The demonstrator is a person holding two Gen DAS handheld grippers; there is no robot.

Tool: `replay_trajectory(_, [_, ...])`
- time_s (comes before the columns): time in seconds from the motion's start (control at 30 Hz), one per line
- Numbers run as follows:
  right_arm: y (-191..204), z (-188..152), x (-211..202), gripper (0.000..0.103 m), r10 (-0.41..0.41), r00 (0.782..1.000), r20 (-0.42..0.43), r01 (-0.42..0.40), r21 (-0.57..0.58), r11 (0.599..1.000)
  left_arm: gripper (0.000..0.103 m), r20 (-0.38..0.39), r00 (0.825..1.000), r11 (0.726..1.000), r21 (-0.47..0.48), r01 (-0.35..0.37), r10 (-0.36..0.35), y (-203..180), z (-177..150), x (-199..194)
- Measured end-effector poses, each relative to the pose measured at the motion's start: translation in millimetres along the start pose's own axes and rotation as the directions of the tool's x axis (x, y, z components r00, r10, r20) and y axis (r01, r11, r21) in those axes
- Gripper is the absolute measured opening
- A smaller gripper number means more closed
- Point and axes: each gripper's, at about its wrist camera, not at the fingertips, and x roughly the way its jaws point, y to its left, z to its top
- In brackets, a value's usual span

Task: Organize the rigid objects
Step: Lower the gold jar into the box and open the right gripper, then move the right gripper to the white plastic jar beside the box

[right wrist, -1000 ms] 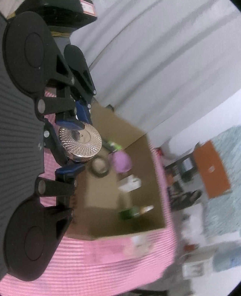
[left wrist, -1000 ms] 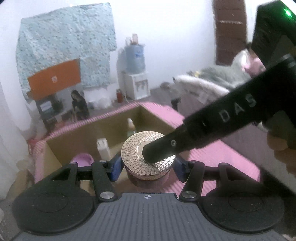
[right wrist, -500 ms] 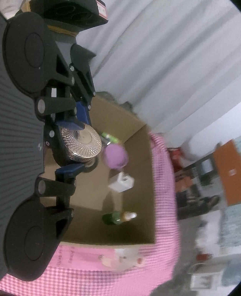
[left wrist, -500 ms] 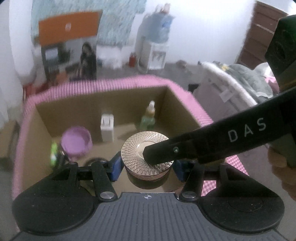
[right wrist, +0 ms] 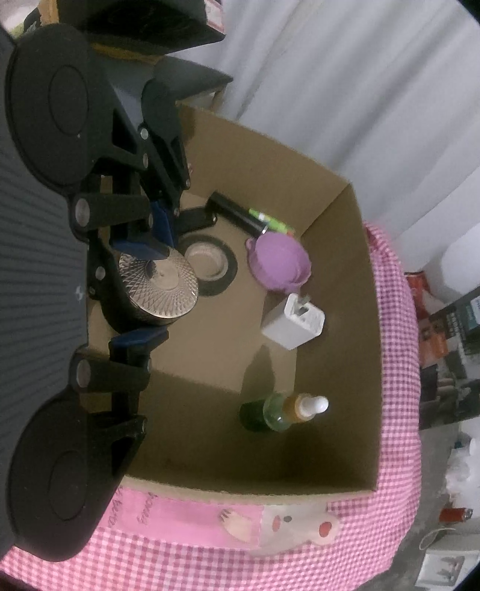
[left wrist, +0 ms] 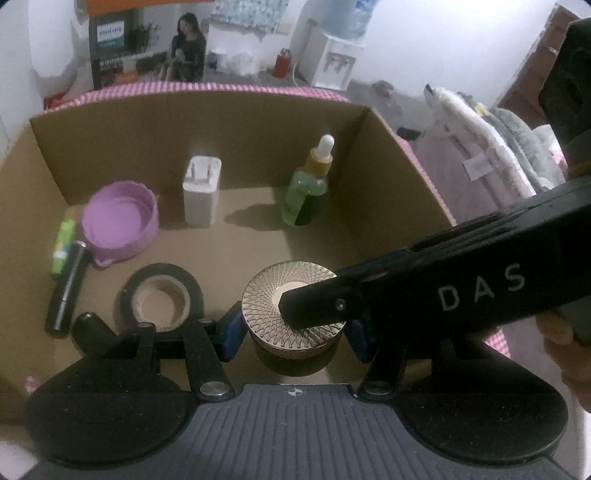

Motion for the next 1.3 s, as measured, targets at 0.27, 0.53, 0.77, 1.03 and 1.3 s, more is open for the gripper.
replay_trajectory(0.27, [-3.7, 1.2, 11.2, 0.043, -0.029, 0.999, -0.022, 0.028, -0.040, 0.999, 0.060, -0.071, 0.997, 0.999, -0.046, 0.026, -0.030, 5.7, 0.7, 15.5])
replay_trajectory(0.53, [1.2, -0.7, 2.2, 0.043, -0.051, 0.998, 0.031, 0.053, -0.060, 0.997, 0.067, -0.016, 0.999, 0.999, -0.020, 0.030, -0.030, 0.8, 0.9, 2.2])
replay_trajectory(0.77, [13.5, -23.2, -50.1, 0.054, -0.009, 0.976, 0.217, 0.020, -0.047, 0.999, 0.078, 0.067, 0.998, 0.998, 0.063, 0.001, -0.005, -9.8, -7.9, -26.4])
replay_trajectory(1.03, [33.2, -81.8, -104.4, 0.074, -0.024, 0.901, 0.434, 0.030, -0.006, 1.000, 0.094, 0.170, 0.984, 0.983, 0.183, 0.020, -0.052, -28.3, -28.7, -75.2])
replay_trajectory(1.3, [57.6, -134.8, -122.3, 0.094, -0.010, 0.836, 0.548, -0.009, 0.031, 0.999, 0.103, 0.274, 0.961, 0.961, 0.273, -0.037, -0.041, -31.0, -62.5, -129.6])
